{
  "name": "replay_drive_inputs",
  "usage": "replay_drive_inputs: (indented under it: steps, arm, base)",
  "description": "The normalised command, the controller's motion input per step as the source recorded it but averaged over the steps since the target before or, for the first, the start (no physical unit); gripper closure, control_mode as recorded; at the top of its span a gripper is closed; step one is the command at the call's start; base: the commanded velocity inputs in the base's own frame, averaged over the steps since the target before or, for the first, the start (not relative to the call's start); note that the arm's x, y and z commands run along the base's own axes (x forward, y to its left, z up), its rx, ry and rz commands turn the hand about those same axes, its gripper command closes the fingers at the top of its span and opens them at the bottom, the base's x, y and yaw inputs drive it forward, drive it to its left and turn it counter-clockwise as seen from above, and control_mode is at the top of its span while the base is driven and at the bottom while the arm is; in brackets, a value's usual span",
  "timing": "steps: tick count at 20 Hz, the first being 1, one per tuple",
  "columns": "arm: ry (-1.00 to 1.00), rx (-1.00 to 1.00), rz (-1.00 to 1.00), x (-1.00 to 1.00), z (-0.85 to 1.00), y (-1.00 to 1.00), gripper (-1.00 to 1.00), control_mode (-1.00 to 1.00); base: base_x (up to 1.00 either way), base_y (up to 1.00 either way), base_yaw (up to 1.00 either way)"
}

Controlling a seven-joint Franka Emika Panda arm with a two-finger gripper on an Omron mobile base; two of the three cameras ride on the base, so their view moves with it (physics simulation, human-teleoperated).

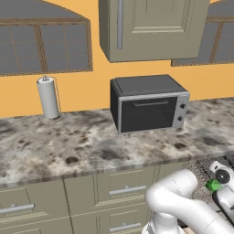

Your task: Pick up the cup and bowl from the counter, place them in the dishwasher, and close the dishwasher door.

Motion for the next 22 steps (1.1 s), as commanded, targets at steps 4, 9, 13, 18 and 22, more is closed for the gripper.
replay_drive_inputs:
  steps: [4,9,13,18,22]
  arm:
    - [0.00,-0.08,0.00,-0.15,0.21,0.04,-1.00,-1.00]
    - [-0.07,0.03,0.00,-0.62,0.84,-0.07,-1.00,-1.00]
    - [-0.07,0.14,0.00,-0.64,0.91,-0.06,-1.00,-1.00]
    - [-0.08,0.23,0.00,-0.81,0.77,-0.01,-1.00,-1.00]
    - [-0.08,0.21,0.00,-0.66,0.88,0.00,-1.00,-1.00]
  base:
    - [0.00,0.00,0.00]
    - [0.00,0.00,0.00]
    - [0.00,0.00,0.00]
    - [0.00,0.00,0.00]
    - [0.00,0.00,0.00]
